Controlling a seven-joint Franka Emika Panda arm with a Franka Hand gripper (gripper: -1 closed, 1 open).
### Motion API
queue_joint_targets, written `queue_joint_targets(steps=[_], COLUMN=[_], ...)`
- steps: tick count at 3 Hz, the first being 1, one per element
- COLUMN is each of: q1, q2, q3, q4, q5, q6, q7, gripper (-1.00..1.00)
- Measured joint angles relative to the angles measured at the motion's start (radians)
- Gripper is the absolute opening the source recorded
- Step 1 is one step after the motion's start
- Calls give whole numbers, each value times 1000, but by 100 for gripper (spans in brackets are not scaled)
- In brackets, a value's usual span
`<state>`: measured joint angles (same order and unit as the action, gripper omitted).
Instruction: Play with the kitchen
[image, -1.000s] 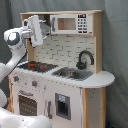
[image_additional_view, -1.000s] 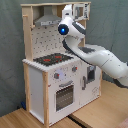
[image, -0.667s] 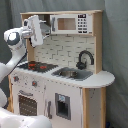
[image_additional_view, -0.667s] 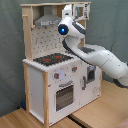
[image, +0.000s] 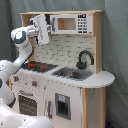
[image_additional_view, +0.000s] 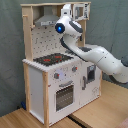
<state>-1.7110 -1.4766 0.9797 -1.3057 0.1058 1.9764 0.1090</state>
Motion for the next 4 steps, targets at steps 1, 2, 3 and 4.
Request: queue_joint_targets(steps=[1,2,3,4], q1=[-17,-4,11,46], q2=[19,20,20,20], q3=[-16,-61,-64,-66], q4=[0,-23,-84,-139], q5=[0,6,71,94], q6=[-98,-185,-167,-104], q7=[0,-3,-55,-112], gripper=[-100,-100,-100,-100])
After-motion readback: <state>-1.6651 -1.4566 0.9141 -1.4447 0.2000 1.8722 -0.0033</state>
